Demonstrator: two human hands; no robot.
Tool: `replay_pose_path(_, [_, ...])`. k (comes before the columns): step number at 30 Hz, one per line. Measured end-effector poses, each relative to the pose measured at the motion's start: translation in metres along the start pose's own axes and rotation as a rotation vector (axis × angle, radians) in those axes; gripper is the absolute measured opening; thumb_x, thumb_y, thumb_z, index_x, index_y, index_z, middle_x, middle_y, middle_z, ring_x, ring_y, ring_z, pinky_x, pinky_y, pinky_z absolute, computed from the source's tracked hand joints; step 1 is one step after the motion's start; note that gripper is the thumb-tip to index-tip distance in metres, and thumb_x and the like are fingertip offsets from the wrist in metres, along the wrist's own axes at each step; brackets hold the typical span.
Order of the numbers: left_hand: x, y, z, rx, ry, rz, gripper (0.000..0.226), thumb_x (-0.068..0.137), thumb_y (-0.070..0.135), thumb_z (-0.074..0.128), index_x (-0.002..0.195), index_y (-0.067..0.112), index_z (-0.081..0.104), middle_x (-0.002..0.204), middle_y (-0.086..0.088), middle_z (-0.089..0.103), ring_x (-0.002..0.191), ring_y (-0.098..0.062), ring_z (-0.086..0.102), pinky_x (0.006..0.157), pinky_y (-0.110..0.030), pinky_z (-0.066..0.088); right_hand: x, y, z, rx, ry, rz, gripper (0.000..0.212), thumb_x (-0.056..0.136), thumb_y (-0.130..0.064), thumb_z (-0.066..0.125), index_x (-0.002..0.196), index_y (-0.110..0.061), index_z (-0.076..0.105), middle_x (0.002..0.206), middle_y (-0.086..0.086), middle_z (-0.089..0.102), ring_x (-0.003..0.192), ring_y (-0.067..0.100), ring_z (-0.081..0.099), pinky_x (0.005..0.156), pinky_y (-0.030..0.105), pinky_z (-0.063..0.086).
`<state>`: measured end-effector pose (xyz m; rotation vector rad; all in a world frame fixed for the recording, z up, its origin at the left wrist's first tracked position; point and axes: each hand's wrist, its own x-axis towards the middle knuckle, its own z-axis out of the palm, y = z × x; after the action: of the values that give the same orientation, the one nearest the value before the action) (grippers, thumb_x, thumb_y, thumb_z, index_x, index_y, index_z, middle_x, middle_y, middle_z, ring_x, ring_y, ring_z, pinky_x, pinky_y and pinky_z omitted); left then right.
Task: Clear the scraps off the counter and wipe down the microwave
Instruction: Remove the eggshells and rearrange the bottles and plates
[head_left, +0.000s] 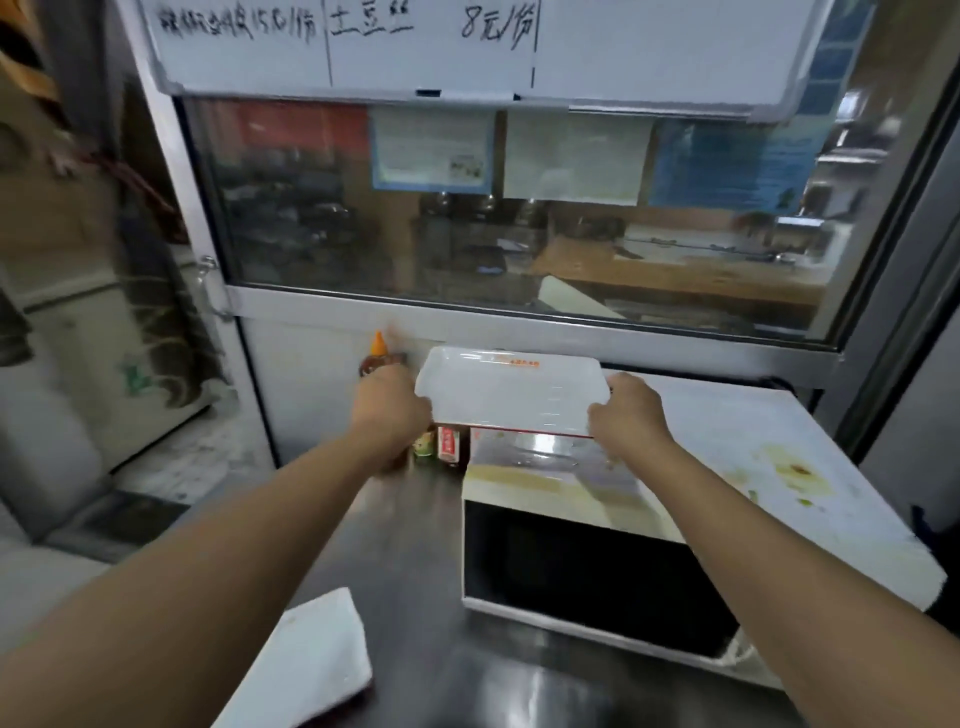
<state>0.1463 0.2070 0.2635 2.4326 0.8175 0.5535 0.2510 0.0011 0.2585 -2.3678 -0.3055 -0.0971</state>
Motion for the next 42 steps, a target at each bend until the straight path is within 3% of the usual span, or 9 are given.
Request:
replay_pose_path(5, [-0.028, -0.071, -0.050, 0.032, 0.028, -0.087, 0.018, 0.080, 0.010, 0.061, 0.095, 0.000, 0.065, 0.095, -0.017, 0.067, 0.093, -0.033, 0.063, 0.072, -0.034, 0.050, -0.049, -0.048, 0.046, 0.014, -0.053, -0.076, 0.018, 0.083, 0.002, 0.047, 0.099, -0.005, 0.051, 0.103, 0.010, 0.051, 0.089, 0.029, 0.050, 0.056, 0.022, 0.034])
replay_pose_path(8, [-0.047, -0.111, -0.070, 0.016, 0.027, -0.135, 0.004, 0.078, 0.007, 0.059, 0.075, 0.005, 0.060, 0.077, -0.012, 0.062, 0.071, -0.028, 0.059, 0.056, -0.029, 0.048, -0.075, -0.066, 0.077, 0.054, -0.085, -0.096, 0.026, 0.082, 0.002, 0.047, 0.106, 0.001, 0.055, 0.109, 0.014, 0.058, 0.092, 0.029, 0.052, 0.066, 0.025, 0.037])
replay_pose_path(10, [-0.060, -0.137, -0.079, 0.007, 0.025, -0.158, 0.008, 0.077, 0.007, 0.060, 0.071, 0.008, 0.057, 0.074, -0.010, 0.060, 0.068, -0.025, 0.053, 0.051, -0.027, 0.041, -0.091, -0.073, 0.099, 0.046, -0.108, -0.108, 0.028, 0.082, 0.001, 0.047, 0.108, 0.000, 0.056, 0.110, 0.016, 0.058, 0.095, 0.030, 0.053, 0.068, 0.027, 0.038])
replay_pose_path(15, [-0.088, -0.198, -0.082, -0.022, -0.003, -0.236, 0.004, 0.076, 0.008, 0.062, 0.074, 0.005, 0.062, 0.076, -0.010, 0.060, 0.075, -0.026, 0.055, 0.060, -0.028, 0.042, -0.121, -0.080, 0.151, 0.014, -0.208, -0.096, 0.032, 0.081, 0.001, 0.049, 0.112, -0.002, 0.057, 0.112, 0.015, 0.060, 0.101, 0.032, 0.056, 0.070, 0.027, 0.040])
replay_pose_path(19, [-0.105, -0.239, -0.067, -0.007, -0.050, -0.335, 0.010, 0.077, 0.010, 0.062, 0.082, 0.002, 0.063, 0.080, -0.010, 0.061, 0.076, -0.026, 0.054, 0.062, -0.028, 0.042, -0.135, -0.073, 0.190, -0.021, -0.286, -0.088, 0.025, 0.077, 0.003, 0.052, 0.101, 0.000, 0.057, 0.098, 0.013, 0.058, 0.093, 0.031, 0.057, 0.065, 0.029, 0.044])
replay_pose_path(21, [-0.112, -0.258, -0.057, -0.007, -0.074, -0.386, 0.017, 0.076, 0.011, 0.062, 0.089, 0.001, 0.064, 0.085, -0.012, 0.065, 0.082, -0.028, 0.059, 0.063, -0.029, 0.045, -0.140, -0.067, 0.210, -0.001, -0.329, -0.078, 0.018, 0.074, 0.005, 0.052, 0.091, -0.001, 0.057, 0.088, 0.010, 0.055, 0.085, 0.027, 0.055, 0.056, 0.026, 0.038])
replay_pose_path(29, [-0.131, -0.314, -0.006, -0.066, -0.164, -0.561, 0.009, 0.069, 0.007, 0.061, 0.073, 0.010, 0.054, 0.074, -0.006, 0.059, 0.087, -0.031, 0.062, 0.060, -0.032, 0.046, -0.146, -0.032, 0.280, -0.007, -0.354, -0.092, 0.027, 0.078, 0.006, 0.046, 0.101, -0.003, 0.056, 0.099, 0.010, 0.060, 0.081, 0.020, 0.046, 0.065, 0.025, 0.033])
replay_pose_path(34, [-0.144, -0.334, 0.027, -0.052, -0.199, -0.645, 0.026, 0.073, 0.013, 0.060, 0.097, 0.007, 0.052, 0.095, -0.011, 0.062, 0.094, -0.031, 0.058, 0.067, -0.030, 0.045, -0.143, -0.008, 0.311, -0.035, -0.393, -0.104, 0.025, 0.078, 0.005, 0.047, 0.099, -0.005, 0.055, 0.101, 0.011, 0.061, 0.080, 0.021, 0.045, 0.065, 0.026, 0.032])
replay_pose_path(42, [-0.155, -0.350, 0.051, 0.004, -0.198, -0.683, 0.021, 0.078, 0.015, 0.062, 0.093, 0.009, 0.048, 0.090, -0.007, 0.056, 0.089, -0.027, 0.054, 0.069, -0.031, 0.043, -0.147, 0.013, 0.339, -0.039, -0.502, -0.087, 0.025, 0.078, 0.003, 0.046, 0.100, -0.006, 0.053, 0.103, 0.012, 0.061, 0.093, 0.030, 0.056, 0.074, 0.032, 0.044])
